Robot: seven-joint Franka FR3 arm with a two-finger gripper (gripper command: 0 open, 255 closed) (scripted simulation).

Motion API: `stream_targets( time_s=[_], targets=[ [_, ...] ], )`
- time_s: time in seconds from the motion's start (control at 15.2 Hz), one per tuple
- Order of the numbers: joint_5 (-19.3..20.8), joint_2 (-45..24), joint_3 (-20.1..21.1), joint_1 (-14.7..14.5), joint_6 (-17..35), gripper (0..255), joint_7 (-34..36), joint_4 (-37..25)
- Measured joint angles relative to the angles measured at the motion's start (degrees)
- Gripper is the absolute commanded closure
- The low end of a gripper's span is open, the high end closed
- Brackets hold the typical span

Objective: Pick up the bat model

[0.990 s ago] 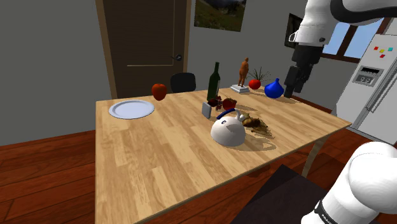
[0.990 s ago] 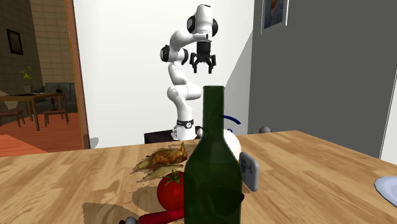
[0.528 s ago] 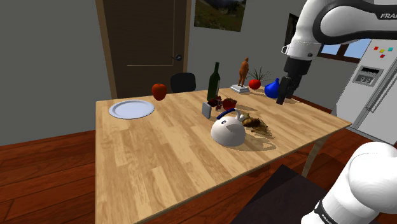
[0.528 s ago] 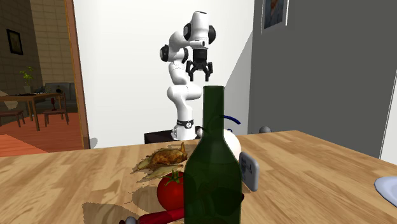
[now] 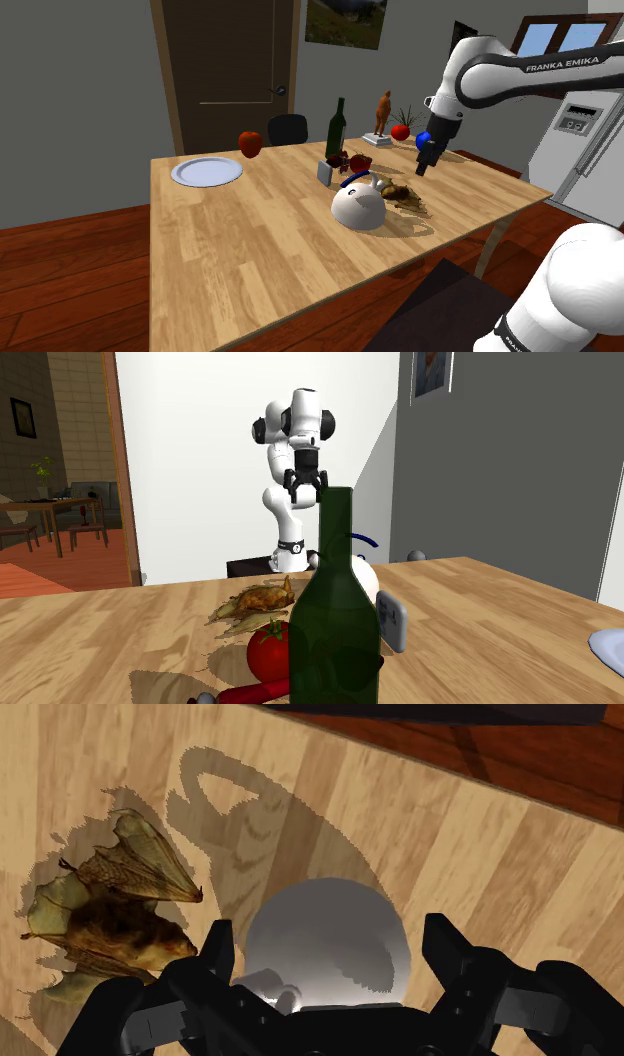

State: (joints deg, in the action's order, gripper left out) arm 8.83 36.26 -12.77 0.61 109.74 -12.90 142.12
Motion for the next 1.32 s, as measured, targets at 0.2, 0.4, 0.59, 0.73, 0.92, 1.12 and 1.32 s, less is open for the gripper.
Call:
stream_targets(
  time_s=[0.2, 0.4, 0.59, 0.73, 0.92, 1.12, 1.32],
  targets=[
    [0.56, -4.94, -3.0, -0.04, 5.88, 0, -3.44, -0.44],
    [0.25, -10.35, -5.82, -0.48, 11.37, 0, -6.91, -1.62],
    [-1.06, -16.58, -8.9, -1.15, 17.2, 0, -11.12, -3.26],
    [-2.65, -20.65, -10.37, -1.88, 21.09, 0, -13.58, -4.07],
    [-6.53, -27.63, -12.78, -2.92, 26.11, 0, -18.73, -6.76],
    [-12.23, -35.11, -14.36, -3.46, 29.71, 0, -24.86, -10.85],
    [-19.09, -42.92, -14.48, -2.62, 32.11, 0, -31.68, -16.07]
  ],
)
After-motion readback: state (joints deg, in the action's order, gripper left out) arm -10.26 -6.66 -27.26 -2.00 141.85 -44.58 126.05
